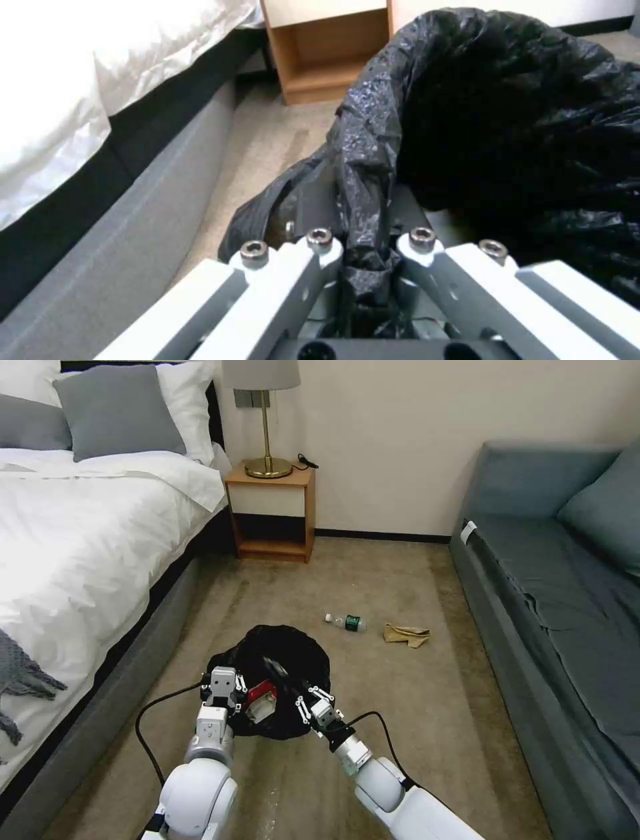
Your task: Pick up the trash bin, then pick up the garbage on the floor and place it into the trash bin.
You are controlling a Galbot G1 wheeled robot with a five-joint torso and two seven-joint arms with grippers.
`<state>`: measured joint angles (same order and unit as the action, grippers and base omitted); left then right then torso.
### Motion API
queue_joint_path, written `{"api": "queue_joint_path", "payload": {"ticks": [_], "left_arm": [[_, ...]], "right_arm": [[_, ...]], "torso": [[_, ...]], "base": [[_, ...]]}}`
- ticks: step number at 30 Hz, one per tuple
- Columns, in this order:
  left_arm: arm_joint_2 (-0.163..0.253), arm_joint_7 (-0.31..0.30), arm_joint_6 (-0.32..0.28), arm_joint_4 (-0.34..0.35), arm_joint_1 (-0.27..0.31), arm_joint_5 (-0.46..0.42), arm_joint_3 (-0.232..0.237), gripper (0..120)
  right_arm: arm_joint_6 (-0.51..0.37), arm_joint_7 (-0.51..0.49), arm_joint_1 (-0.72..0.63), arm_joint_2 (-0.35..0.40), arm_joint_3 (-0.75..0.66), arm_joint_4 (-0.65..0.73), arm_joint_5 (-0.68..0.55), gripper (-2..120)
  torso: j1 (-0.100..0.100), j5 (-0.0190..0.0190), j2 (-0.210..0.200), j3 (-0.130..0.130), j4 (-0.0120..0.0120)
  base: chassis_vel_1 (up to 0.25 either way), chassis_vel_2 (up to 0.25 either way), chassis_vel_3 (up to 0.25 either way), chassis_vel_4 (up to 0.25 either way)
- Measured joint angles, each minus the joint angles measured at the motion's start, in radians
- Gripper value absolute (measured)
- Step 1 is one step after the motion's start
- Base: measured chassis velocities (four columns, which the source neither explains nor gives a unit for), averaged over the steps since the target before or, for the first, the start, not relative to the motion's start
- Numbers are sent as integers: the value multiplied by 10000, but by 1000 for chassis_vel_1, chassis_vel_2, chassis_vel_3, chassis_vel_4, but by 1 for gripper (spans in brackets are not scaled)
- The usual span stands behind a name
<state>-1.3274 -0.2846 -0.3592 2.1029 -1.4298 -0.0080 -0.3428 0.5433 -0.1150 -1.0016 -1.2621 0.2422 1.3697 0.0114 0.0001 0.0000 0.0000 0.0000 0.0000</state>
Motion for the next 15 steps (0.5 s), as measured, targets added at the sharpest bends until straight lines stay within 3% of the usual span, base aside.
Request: {"api": "queue_joint_path", "payload": {"ticks": [12, 15], "left_arm": [[27, 24, 79, 34, -67, 17, -12, 4], [41, 27, 118, 40, -118, 21, -14, 4]], "right_arm": [[65, -1, -114, 38, -87, -9, 203, 80], [146, 29, -159, 35, -128, -70, 305, 82]], "torso": [[-1, 0, 0, 0, -1], [-1, 0, 1, 0, 0]], "base": [[0, 0, 0, 0], [0, 0, 0, 0]]}}
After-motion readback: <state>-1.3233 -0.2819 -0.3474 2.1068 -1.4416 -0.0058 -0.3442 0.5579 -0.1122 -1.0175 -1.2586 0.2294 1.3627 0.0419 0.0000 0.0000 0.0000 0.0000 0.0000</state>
